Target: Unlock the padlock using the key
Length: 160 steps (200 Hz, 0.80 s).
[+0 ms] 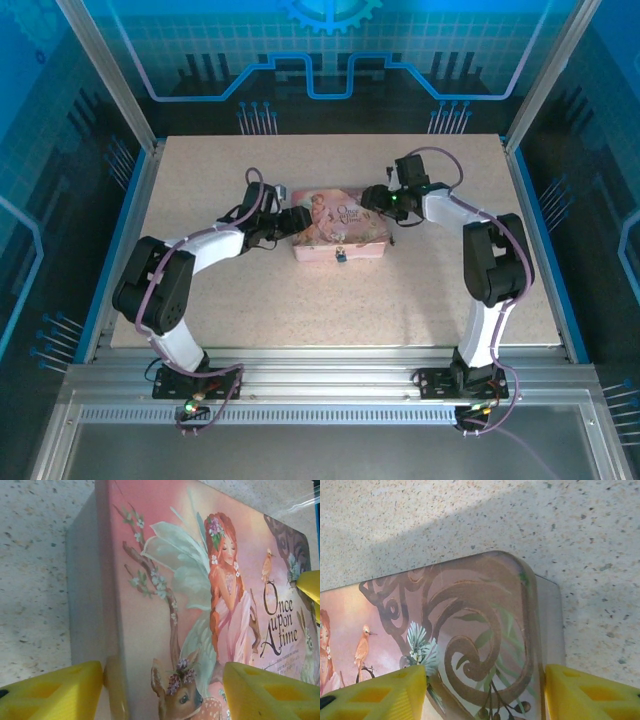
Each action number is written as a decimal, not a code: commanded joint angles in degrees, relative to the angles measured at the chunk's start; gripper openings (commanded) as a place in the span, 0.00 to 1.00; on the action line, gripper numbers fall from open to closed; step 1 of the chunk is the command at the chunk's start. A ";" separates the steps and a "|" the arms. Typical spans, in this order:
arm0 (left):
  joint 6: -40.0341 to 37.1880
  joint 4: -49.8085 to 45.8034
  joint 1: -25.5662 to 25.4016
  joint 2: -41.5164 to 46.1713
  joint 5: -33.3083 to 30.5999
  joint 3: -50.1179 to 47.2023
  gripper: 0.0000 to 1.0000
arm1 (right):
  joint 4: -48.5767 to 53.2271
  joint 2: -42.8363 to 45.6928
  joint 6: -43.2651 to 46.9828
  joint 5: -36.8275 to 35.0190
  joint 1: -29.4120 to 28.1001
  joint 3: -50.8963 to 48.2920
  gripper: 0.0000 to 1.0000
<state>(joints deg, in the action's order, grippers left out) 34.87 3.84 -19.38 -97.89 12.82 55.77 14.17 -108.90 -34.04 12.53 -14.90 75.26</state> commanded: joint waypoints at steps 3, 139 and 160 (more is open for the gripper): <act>-2.43 -1.79 -0.19 -0.20 2.32 2.26 0.67 | 1.12 -0.71 -1.09 8.43 -3.47 1.77 0.63; -4.03 -4.61 3.75 3.75 1.42 1.16 0.76 | 6.17 3.95 1.45 2.50 -3.13 0.80 0.69; -4.31 -5.86 4.51 6.18 1.35 0.42 0.76 | 7.92 6.45 2.05 0.22 -2.45 0.34 0.72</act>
<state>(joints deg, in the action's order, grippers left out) 31.40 -0.12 -16.08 -96.20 12.95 56.95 18.11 -107.11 -33.67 13.67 -16.93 75.26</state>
